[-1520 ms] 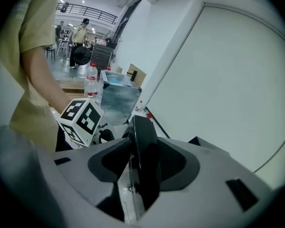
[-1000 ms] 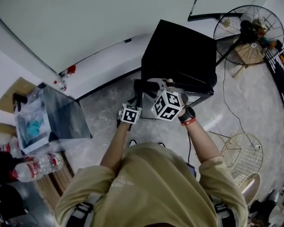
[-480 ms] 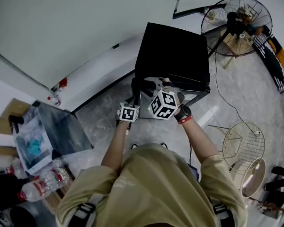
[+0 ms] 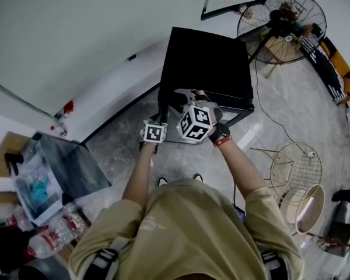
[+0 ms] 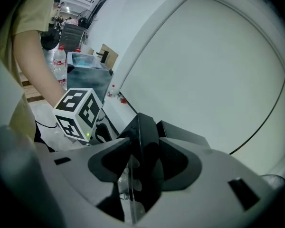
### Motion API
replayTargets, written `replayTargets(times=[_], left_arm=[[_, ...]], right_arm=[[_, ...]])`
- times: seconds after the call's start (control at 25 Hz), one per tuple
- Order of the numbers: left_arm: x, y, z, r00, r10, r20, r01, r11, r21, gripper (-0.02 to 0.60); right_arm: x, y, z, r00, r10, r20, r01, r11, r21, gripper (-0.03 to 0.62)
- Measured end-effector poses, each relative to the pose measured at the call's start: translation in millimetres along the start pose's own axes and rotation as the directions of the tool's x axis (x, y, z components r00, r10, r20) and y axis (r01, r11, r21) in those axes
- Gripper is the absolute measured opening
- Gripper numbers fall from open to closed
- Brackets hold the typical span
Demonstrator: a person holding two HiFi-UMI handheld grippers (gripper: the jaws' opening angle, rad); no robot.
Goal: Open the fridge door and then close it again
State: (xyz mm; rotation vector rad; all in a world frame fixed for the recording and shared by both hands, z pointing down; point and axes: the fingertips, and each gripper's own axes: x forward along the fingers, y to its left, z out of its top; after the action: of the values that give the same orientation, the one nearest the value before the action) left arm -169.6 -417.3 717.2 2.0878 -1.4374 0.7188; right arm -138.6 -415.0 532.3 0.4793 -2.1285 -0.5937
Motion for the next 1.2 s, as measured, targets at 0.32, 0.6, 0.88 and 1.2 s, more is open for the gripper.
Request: replayTargets(times=[0.32,0.6,0.88,1.2], left_arm=[[8,-2,6,0.999,-0.031,-0.039,0.032,0.999,0.024,0.095],[-7,5,4,1.0,0.016,-0.015,-0.016,1.0,0.007,0.095],[-64,-5,43,0.991,0.051,0.124,-0.051,0.999,-0.002,0.095],[-151,-36,104,0.939,0.012,0.344,-0.04,0.996,0.076,0.094]], right_arm=[[3,-9,-5,0.999,-0.029,-0.031,0.03,0.999,0.016,0.195],[-14,-6,-4,0.998,-0.058,0.02,0.055,0.99,0.131,0.195],[-64,-14,-28,0.982,-0.146,0.123,0.078,0.896,0.437,0.195],[-125,-28,-59,0.948,-0.275,0.159,0.127,0.789,0.601,0.176]])
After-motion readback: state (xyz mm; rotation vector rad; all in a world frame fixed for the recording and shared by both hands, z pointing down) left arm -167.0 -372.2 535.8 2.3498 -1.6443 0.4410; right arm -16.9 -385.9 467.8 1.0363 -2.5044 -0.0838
